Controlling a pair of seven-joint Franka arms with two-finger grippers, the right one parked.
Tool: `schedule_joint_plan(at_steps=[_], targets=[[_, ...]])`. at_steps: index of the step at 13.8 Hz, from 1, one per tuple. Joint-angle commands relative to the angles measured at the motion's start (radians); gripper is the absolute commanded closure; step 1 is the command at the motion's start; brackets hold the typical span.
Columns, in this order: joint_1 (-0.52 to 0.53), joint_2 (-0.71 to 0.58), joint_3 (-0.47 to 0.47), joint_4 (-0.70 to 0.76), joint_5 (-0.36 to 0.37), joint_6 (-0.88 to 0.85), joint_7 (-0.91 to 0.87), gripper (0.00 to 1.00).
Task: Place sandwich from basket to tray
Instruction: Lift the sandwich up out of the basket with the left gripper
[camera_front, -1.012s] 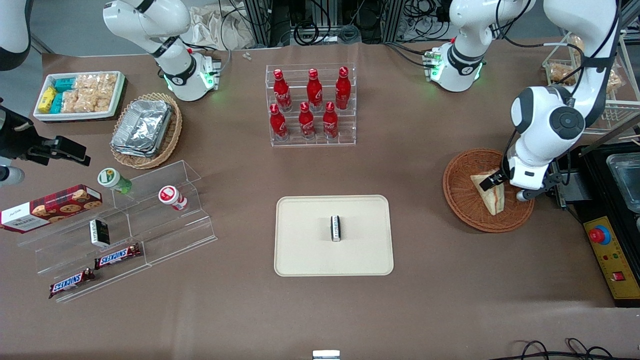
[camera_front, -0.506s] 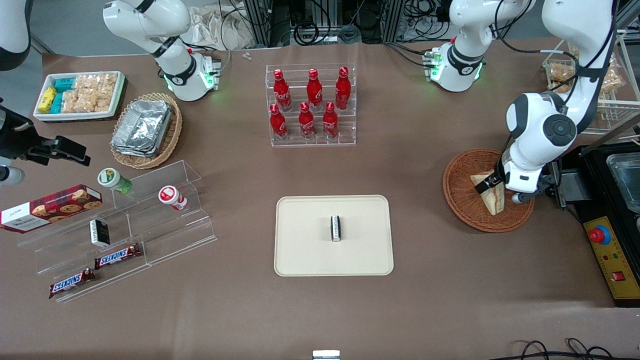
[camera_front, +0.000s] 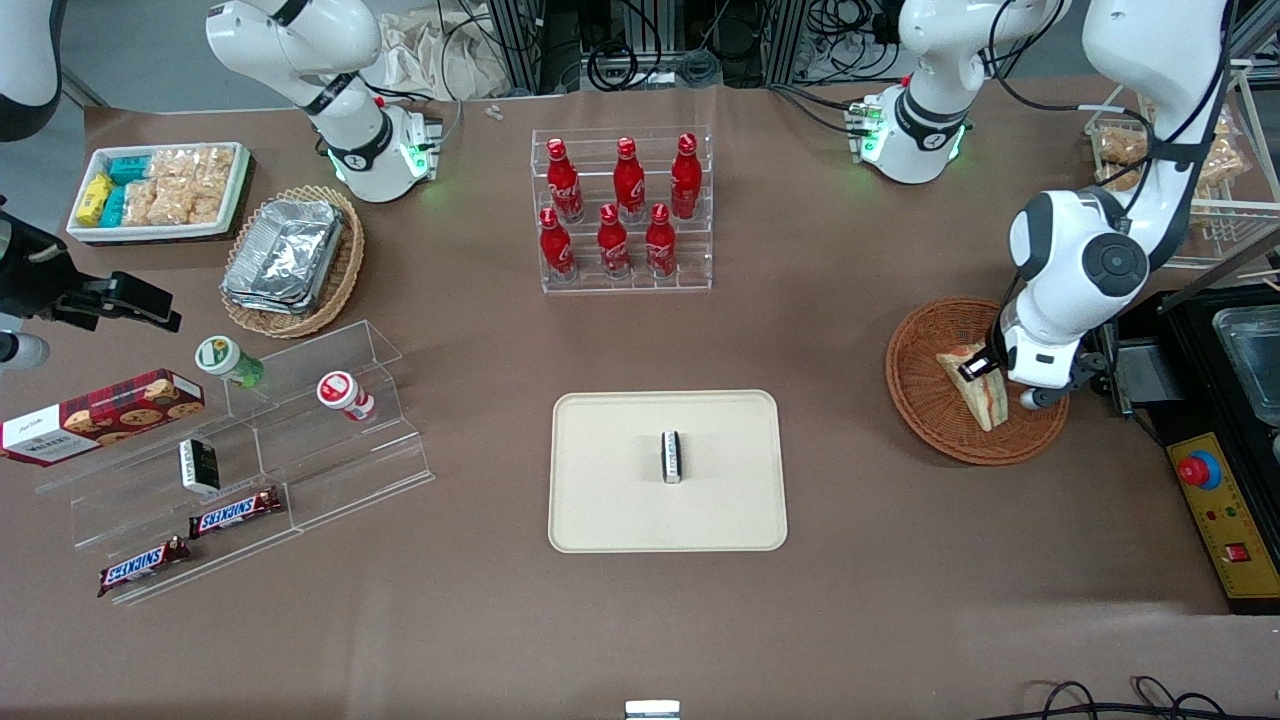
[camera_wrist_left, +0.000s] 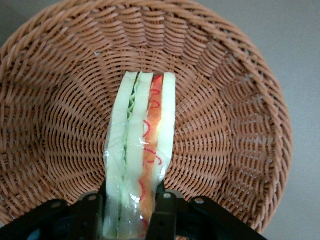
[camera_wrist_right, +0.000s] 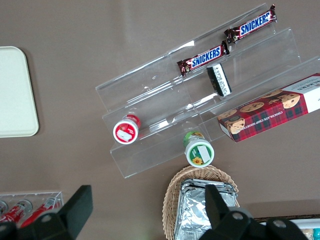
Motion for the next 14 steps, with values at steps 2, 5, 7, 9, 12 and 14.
schedule_joint_plan(at_steps=[2, 5, 7, 9, 12, 14], targets=[[-0.008, -0.053, -0.016, 0.166, 0.013, -0.211, -0.034, 1.0], [-0.023, 0.01, -0.046, 0.479, 0.013, -0.558, -0.028, 1.0], [-0.046, 0.02, -0.054, 0.645, 0.01, -0.712, -0.008, 1.0], [-0.095, 0.064, -0.054, 0.833, 0.005, -0.85, 0.015, 1.0], [-0.206, 0.167, -0.054, 1.035, -0.004, -0.952, 0.015, 1.0], [-0.272, 0.205, -0.059, 1.04, -0.006, -0.933, 0.005, 1.0]])
